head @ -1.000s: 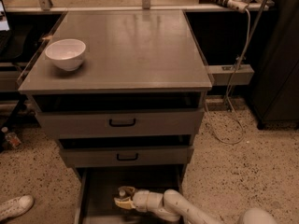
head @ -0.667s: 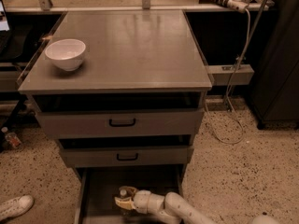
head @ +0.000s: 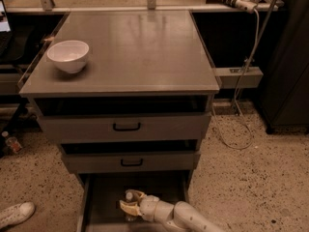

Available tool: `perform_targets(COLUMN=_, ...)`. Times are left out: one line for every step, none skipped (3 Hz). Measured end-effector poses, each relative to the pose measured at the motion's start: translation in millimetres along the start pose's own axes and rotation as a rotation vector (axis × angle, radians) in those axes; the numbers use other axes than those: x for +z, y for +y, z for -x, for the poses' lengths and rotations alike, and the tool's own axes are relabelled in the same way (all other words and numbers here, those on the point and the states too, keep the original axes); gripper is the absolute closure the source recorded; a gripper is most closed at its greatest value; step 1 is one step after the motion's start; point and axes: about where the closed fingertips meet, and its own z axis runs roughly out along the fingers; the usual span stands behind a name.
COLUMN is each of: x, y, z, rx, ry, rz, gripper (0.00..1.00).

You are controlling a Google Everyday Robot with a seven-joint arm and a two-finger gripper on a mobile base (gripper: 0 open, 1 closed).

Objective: Pick water bottle from bottom drawer and place on counter

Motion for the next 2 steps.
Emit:
perform_targets(x=-14, y=9, z=43, rx=-0.031, ry=-0.002, rz=-0.031, gripper=1.00)
perform_targets(x=-23, y=8, z=87, rx=-0.068, ry=-0.016, rz=-0.059, gripper=1.00)
